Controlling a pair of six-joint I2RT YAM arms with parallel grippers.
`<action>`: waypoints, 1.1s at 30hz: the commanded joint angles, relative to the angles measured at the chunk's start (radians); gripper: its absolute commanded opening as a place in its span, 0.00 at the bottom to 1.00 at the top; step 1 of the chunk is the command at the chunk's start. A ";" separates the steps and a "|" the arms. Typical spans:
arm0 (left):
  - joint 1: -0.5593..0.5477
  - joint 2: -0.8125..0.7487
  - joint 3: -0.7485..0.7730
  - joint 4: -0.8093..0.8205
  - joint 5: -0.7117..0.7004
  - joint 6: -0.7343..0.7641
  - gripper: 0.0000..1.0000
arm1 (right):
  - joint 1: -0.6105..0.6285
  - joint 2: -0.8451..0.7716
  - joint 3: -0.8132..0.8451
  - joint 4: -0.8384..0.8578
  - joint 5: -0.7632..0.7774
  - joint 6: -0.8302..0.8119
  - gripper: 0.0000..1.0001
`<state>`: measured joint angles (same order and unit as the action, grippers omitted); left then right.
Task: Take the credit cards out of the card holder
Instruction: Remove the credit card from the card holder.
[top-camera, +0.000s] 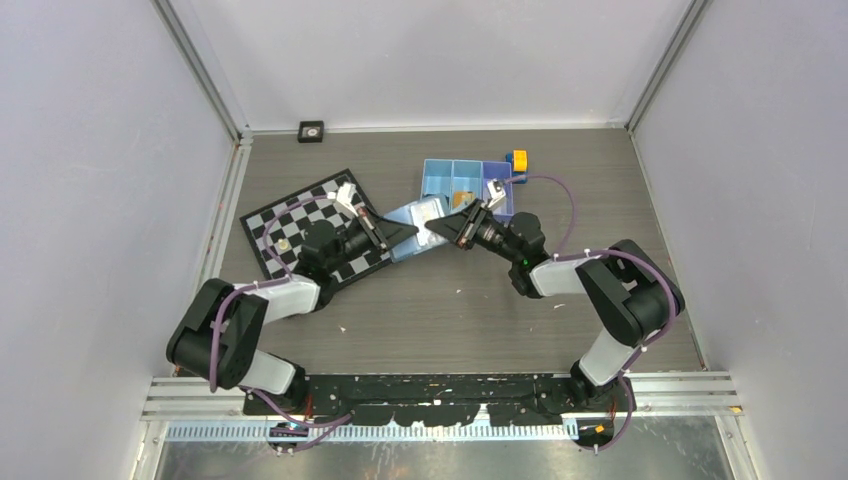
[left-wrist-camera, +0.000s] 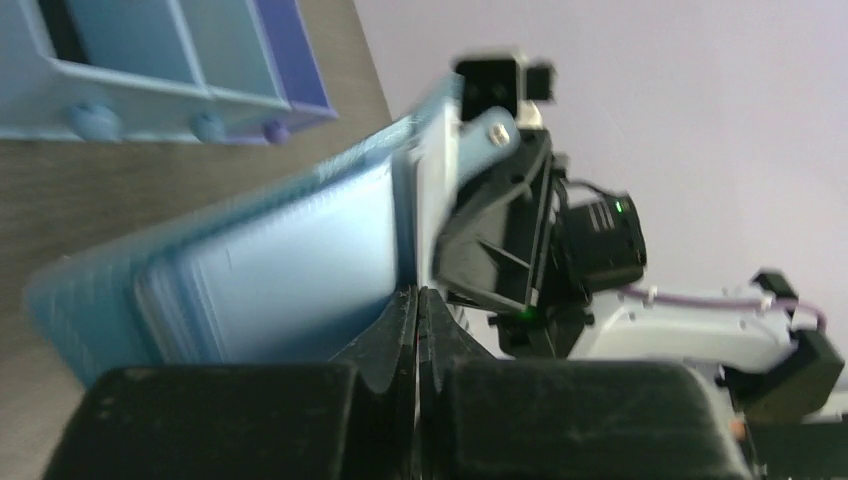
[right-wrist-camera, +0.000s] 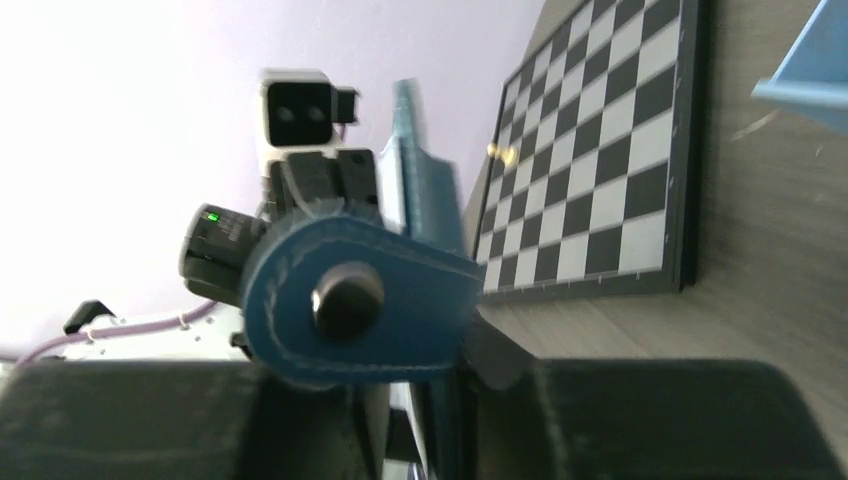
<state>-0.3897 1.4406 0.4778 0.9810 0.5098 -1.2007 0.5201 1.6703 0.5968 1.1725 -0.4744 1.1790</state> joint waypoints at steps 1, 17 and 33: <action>-0.056 -0.104 0.012 -0.013 0.088 0.058 0.00 | 0.026 0.008 -0.011 -0.047 -0.079 -0.010 0.33; 0.001 -0.097 0.002 -0.126 0.076 0.061 0.00 | -0.043 -0.012 -0.073 0.070 -0.066 0.062 0.39; 0.029 -0.050 0.012 -0.101 0.137 0.019 0.00 | -0.055 0.031 -0.072 0.178 -0.100 0.138 0.26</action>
<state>-0.3641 1.3655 0.4709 0.7948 0.5926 -1.1530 0.4644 1.6791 0.5163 1.2266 -0.5507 1.2793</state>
